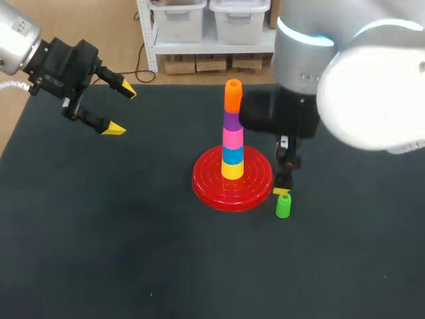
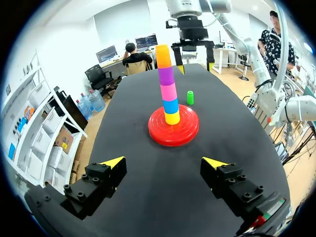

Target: Pick up and stack the cylinders on the red base in this order: pink,purple,orange,green

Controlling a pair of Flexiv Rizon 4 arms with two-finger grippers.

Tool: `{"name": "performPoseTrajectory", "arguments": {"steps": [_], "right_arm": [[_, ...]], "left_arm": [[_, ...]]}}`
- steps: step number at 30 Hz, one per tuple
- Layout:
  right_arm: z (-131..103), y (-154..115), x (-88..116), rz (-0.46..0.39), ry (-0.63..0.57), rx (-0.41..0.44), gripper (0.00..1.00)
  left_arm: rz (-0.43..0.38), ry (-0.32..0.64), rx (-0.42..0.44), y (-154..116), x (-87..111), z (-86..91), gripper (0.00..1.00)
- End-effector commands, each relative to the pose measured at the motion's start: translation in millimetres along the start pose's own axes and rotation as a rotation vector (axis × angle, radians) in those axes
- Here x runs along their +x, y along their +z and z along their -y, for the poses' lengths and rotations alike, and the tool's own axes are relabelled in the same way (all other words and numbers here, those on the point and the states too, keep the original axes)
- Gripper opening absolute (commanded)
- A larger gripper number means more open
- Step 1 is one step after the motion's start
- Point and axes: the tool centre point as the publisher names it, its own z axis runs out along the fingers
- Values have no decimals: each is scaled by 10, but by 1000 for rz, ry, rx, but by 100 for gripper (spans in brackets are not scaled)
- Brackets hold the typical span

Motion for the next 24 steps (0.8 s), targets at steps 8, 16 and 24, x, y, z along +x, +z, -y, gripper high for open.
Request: {"name": "performPoseTrajectory", "arguments": {"steps": [8, 16, 24], "right_arm": [[-46, 384, 135, 1, 76, 86, 100], [41, 590, 197, 34, 128, 42, 100], [72, 737, 184, 25, 131, 47, 100]], "left_arm": [[-1, 1, 1, 3, 6, -9, 100], [-1, 1, 1, 3, 6, -9, 100], [-1, 1, 1, 3, 6, -9, 100]]}}
